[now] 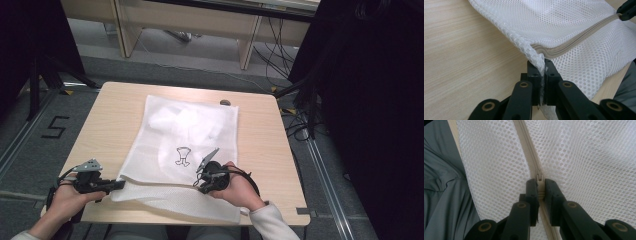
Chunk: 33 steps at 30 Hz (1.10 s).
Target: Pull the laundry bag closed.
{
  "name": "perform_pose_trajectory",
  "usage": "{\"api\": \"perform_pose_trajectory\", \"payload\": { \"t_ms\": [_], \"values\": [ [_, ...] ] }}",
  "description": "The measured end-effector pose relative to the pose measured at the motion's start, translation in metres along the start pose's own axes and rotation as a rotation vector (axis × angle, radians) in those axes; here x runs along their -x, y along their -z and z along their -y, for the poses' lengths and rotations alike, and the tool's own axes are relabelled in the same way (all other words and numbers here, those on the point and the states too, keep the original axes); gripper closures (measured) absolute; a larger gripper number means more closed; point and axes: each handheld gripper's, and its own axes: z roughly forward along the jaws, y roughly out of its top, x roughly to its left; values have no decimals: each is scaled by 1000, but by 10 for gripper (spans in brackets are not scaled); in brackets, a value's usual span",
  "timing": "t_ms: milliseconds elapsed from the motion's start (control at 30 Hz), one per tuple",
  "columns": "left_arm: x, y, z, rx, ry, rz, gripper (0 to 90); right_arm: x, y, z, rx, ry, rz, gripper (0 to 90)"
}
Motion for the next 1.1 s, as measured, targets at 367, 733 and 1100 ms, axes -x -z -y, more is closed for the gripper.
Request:
{"api": "perform_pose_trajectory", "payload": {
  "t_ms": [367, 733, 1100],
  "values": [
    [0, 0, 0, -1, 0, 1, 850, 2, 2, 5, -5, -8, 1, 823],
    [0, 0, 0, -4, 1, 3, 850, 3, 3, 10, -10, -9, 0, 823],
    [-1, 0, 0, -5, 1, 1, 850, 6, 6, 18, -13, -24, -2, 823]
  ]
}}
